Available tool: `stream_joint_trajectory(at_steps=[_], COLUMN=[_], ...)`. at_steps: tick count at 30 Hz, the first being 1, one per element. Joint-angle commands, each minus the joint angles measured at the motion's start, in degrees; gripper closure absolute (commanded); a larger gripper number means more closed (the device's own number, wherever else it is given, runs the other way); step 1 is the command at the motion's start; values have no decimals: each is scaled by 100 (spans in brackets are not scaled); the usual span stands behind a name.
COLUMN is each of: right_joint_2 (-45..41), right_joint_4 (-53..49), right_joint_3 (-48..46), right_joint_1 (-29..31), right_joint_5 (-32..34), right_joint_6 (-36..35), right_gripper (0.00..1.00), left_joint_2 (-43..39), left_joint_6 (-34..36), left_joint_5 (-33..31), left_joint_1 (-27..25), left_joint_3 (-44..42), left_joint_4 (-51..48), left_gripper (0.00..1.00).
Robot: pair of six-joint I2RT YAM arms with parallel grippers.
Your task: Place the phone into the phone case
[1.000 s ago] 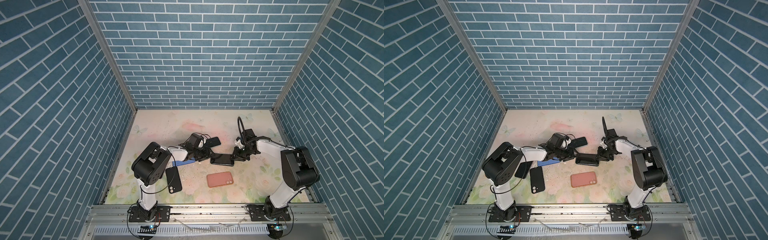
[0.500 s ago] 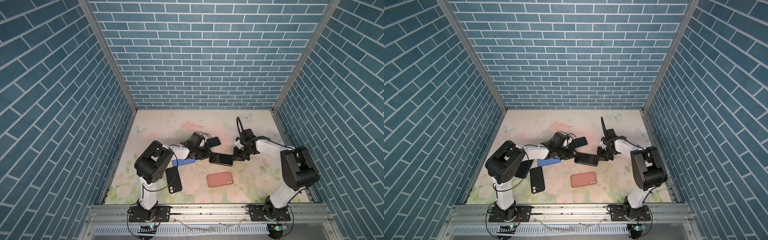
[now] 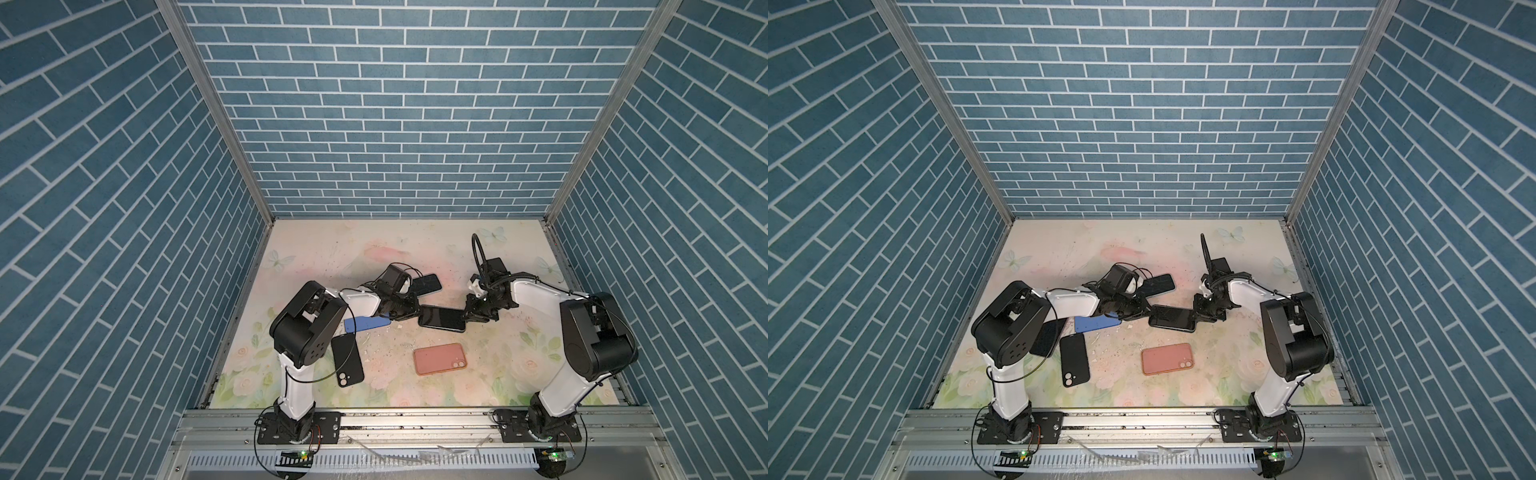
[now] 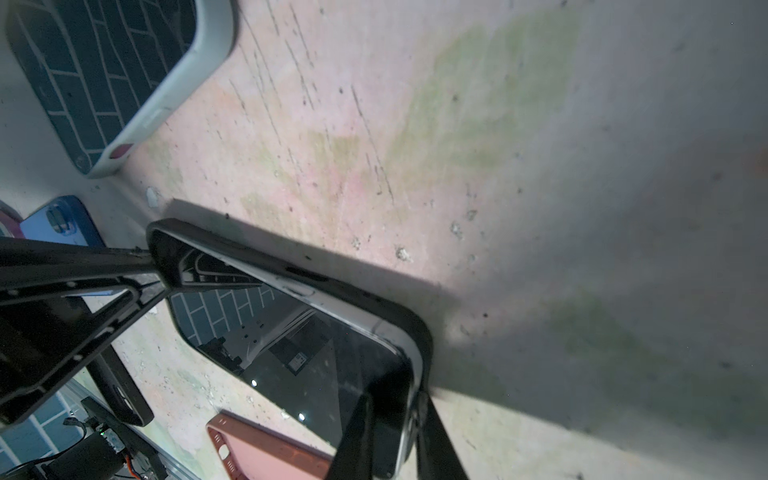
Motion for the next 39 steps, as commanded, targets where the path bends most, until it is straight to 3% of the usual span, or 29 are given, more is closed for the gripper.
stream_joint_trajectory(at_steps=[1,6,12,18,29,39], right_joint_2=[211,-205,-473,-279,15,379], right_joint_4=[14,-60,-28,199,570,1414], right_joint_3=[-77,-64,-106,-277,-590,-995], right_joint_1=[95,78,-81,-204,-215,-274], right_joint_5=[296,567,499,-216,-935,-1780], right_joint_6=[-167,-162,-86,-34,76,170], right_gripper=[73,57,50,50,49,48], left_joint_2=[122,77,53,-116,-305,-54], left_joint_6=[127,176,156,240,91,-58], left_joint_5=[-54,-199,-227,-57,227,700], left_joint_1=[-113,-109,-91,-82,-56,-56], left_joint_3=[88,106,106,113,-50,-130], left_joint_4=[-507,-726,-780,-463,169,626], left_gripper=[81,83,84,83,68,68])
